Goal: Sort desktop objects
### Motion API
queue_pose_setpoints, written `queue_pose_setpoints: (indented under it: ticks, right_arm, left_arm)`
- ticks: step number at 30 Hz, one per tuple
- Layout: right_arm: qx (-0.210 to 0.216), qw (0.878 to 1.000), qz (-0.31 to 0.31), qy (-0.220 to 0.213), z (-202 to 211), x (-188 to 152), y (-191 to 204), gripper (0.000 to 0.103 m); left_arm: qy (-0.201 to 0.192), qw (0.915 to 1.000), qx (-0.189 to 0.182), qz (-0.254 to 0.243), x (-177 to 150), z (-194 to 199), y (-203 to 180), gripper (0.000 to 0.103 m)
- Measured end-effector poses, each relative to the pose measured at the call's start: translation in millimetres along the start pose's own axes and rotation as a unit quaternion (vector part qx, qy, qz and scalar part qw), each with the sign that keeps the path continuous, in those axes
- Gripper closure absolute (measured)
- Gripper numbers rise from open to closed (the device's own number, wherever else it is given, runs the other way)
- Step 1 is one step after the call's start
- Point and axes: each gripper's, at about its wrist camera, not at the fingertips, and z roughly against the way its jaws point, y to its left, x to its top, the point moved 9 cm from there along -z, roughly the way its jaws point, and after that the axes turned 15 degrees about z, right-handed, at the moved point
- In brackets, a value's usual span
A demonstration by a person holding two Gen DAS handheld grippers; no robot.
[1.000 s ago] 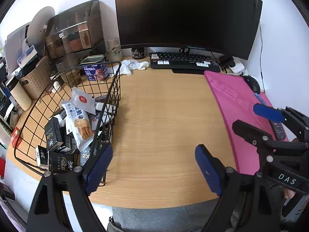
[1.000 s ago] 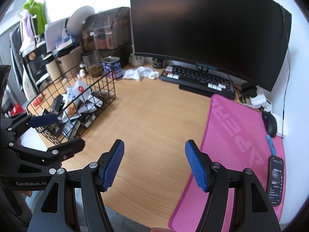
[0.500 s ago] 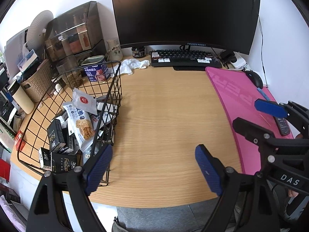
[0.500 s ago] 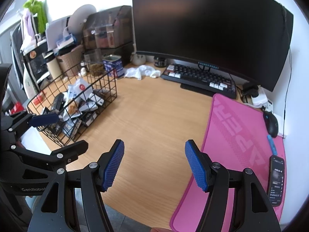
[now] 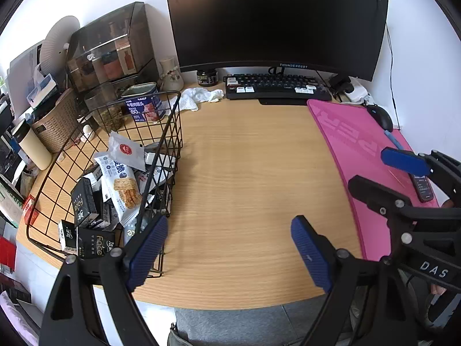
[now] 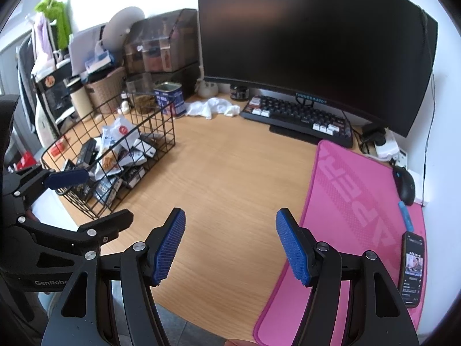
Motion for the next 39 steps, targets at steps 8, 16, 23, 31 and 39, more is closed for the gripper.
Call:
queue_pose_setpoints:
  ticks: [8,16,23,31,39]
  right_arm:
    - [0.000,1.000,0.001,0.001,-1.2,-0.1,0.8,0.038]
    - [0.002,1.000,0.000,0.002,-0.3,-0.1,1.5,0.038]
    - [0.002,1.000,0.001,0.003,-0.4,-0.4,1.8,0.038]
    - [0.003,1.000,0.001,0.003,-0.5,-0.2,1.8,0.038]
    - [0.001,1.000,-0.001,0.002,-0.6,-0.3,1.3,0.038]
  left_arm:
    - [0.002,1.0000,0.002,-0.001,-0.4,0.0,0.1,0.015]
    - [0.004,1.0000,0.004,-0.006,-2.2,-0.7,0.6,0.015]
    - [0.006,1.0000,0.004,-0.006,-2.5,-1.8,1.1,0.015]
    - [0.007,0.9999,0.004,-0.007,-2.4,-1.7,0.8,0.015]
    - [0.006,1.0000,0.005,-0.005,-1.5,-2.0,1.5,0.015]
